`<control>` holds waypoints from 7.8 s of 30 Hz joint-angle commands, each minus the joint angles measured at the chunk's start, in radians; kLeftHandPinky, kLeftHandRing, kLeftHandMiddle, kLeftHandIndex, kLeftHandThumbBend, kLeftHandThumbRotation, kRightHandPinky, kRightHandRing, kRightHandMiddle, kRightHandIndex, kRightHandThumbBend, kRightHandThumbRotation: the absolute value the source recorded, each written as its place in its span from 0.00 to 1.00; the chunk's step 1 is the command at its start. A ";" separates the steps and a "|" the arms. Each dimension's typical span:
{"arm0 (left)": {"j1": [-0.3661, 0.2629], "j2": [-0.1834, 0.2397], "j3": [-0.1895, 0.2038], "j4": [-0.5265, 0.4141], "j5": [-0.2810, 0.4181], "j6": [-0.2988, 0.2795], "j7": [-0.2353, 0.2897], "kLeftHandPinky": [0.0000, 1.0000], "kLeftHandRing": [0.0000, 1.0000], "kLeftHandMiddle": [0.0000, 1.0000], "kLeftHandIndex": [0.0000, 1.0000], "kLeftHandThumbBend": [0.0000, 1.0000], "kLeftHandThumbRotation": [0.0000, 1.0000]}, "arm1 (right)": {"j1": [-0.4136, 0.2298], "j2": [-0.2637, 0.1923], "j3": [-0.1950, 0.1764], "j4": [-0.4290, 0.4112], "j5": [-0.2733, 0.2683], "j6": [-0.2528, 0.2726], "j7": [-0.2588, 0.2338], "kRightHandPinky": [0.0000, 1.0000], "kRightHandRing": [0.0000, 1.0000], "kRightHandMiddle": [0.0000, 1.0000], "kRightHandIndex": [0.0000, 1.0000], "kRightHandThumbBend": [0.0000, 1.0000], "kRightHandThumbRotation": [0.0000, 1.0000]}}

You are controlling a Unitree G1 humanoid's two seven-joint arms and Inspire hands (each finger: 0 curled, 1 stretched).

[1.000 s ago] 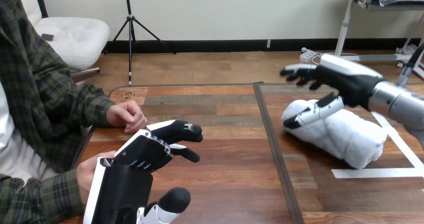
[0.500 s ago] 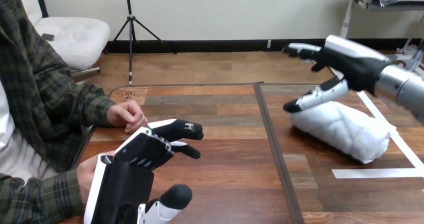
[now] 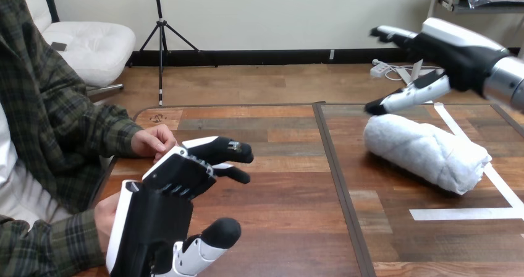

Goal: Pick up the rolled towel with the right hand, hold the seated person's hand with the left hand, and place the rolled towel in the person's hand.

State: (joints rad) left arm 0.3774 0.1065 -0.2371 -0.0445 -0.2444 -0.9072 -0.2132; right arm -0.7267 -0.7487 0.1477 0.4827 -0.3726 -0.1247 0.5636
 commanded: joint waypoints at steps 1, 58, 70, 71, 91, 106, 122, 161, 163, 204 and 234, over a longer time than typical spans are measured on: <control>-0.053 -0.047 0.008 0.009 0.016 -0.012 -0.001 0.54 0.65 0.66 0.64 0.93 0.53 | -0.112 -0.012 -0.002 0.101 -0.016 0.016 -0.019 0.90 1.00 1.00 0.99 1.00 0.45; 0.039 -0.009 0.029 -0.108 0.040 0.013 0.006 0.48 0.60 0.64 0.63 0.88 0.58 | -0.314 0.169 0.218 0.830 -0.242 0.004 -0.304 0.88 0.97 0.99 0.99 0.94 0.42; 0.041 -0.014 0.025 -0.108 0.047 0.010 0.006 0.46 0.59 0.63 0.63 0.88 0.59 | -0.296 0.214 0.254 0.861 -0.276 0.019 -0.329 0.76 0.92 0.94 0.98 0.96 0.43; 0.041 -0.013 0.024 -0.108 0.047 0.009 0.005 0.46 0.59 0.63 0.63 0.89 0.59 | -0.295 0.216 0.257 0.863 -0.278 0.017 -0.328 0.77 0.92 0.95 0.98 0.96 0.43; 0.035 -0.014 0.002 -0.099 0.039 -0.030 -0.005 0.46 0.58 0.62 0.63 0.88 0.57 | -0.281 0.281 0.308 0.885 -0.329 0.055 -0.362 0.92 0.99 0.99 1.00 1.00 0.48; 0.040 -0.012 -0.004 -0.081 0.025 -0.103 -0.026 0.45 0.58 0.64 0.65 0.87 0.57 | -0.274 0.295 0.330 0.896 -0.347 0.081 -0.386 0.97 1.00 1.00 1.00 1.00 0.52; 0.073 -0.008 0.003 -0.100 0.039 -0.115 -0.007 0.45 0.57 0.62 0.64 0.90 0.60 | -0.257 0.303 0.343 0.902 -0.359 0.085 -0.405 1.00 1.00 1.00 1.00 1.00 0.54; 0.105 0.047 -0.023 -0.154 -0.036 -0.174 -0.054 0.50 0.54 0.61 0.62 0.92 0.56 | -0.167 0.325 0.263 0.909 -0.293 0.067 -0.656 0.62 0.67 0.70 0.71 0.98 0.09; 0.112 0.047 -0.021 -0.160 -0.036 -0.172 -0.053 0.50 0.54 0.61 0.62 0.92 0.56 | -0.165 0.326 0.265 0.910 -0.295 0.066 -0.664 0.59 0.64 0.67 0.68 0.98 0.06; 0.133 0.020 -0.022 -0.190 -0.036 -0.159 -0.051 0.53 0.55 0.60 0.60 0.87 0.65 | -0.156 0.339 0.140 0.896 -0.168 -0.015 -0.584 0.46 0.47 0.48 0.46 0.92 0.00; 0.088 0.013 -0.018 -0.153 -0.001 -0.182 -0.031 0.52 0.54 0.59 0.59 0.83 0.67 | -0.124 0.319 0.071 0.868 -0.069 -0.178 -0.517 0.41 0.43 0.45 0.43 0.91 0.00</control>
State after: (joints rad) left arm 0.5251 0.1476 -0.2574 -0.1921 -0.2536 -1.0660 -0.2426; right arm -0.8545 -0.4392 0.2316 1.3850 -0.4632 -0.2516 0.0290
